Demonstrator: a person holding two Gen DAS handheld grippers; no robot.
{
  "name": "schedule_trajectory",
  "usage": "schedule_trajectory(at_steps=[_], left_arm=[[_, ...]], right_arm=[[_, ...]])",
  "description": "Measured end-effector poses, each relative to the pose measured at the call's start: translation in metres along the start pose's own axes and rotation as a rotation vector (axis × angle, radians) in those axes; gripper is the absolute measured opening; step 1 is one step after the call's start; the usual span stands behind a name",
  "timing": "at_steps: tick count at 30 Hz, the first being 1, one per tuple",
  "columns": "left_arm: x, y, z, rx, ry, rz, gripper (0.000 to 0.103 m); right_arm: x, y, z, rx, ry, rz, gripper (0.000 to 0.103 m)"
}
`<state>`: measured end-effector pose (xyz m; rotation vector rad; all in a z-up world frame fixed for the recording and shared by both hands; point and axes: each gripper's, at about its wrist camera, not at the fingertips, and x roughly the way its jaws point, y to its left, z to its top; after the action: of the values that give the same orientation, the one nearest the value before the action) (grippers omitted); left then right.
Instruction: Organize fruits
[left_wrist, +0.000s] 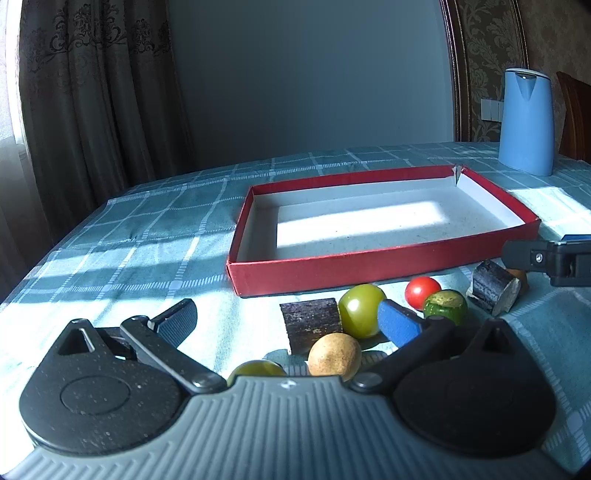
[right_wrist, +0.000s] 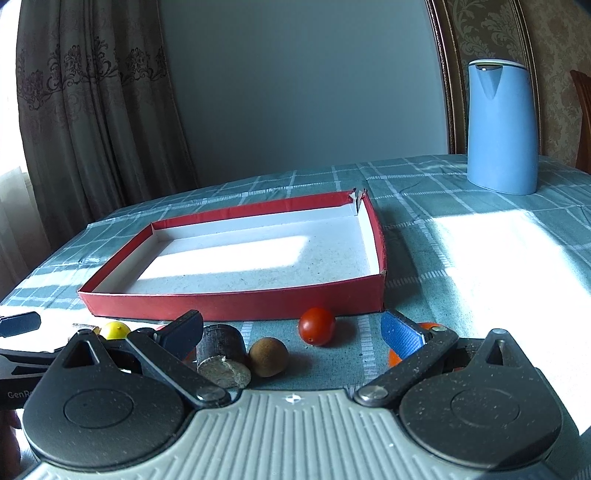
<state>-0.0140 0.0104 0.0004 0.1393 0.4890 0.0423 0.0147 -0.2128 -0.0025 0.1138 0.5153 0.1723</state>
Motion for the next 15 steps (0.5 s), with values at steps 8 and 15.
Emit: schedule_trajectory(at_steps=[8,15], left_arm=[[0.0007,0.0003,0.0004,0.007,0.006,0.0,0.103],[0.0017,-0.001,0.0001,0.016,0.007,-0.001,0.103]], right_arm=[[0.0007,-0.0003,-0.0002,0.004,0.005,0.005,0.103],[0.0019,0.0005,-0.0007,-0.003,0.015,0.006,0.103]])
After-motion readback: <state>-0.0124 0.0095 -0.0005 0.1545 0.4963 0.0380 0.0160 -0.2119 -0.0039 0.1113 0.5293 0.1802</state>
